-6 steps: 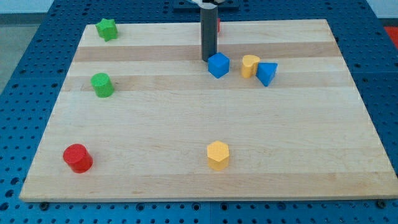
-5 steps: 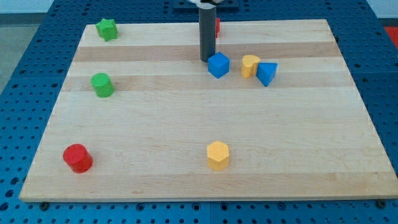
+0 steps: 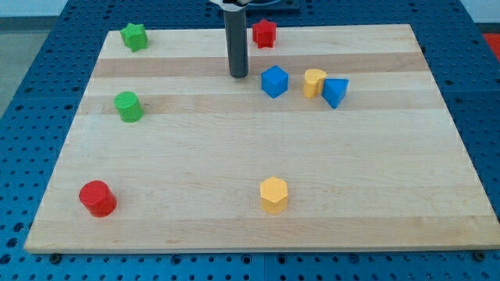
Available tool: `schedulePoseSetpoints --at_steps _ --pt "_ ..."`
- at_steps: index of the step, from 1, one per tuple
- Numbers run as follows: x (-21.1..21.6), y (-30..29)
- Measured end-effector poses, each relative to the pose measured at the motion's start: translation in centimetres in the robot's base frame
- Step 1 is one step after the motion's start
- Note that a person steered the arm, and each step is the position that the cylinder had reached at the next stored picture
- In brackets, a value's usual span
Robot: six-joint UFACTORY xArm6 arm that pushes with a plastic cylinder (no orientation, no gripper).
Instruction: Move the blue cube into the yellow heart
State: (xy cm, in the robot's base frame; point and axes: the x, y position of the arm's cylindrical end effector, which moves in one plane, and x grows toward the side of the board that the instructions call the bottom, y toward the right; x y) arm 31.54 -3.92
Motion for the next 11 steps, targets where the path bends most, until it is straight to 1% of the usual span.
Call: schedulePoseSetpoints --at_steps 6,11 --pt "2.2 0.2" --pt "2.8 3.0"
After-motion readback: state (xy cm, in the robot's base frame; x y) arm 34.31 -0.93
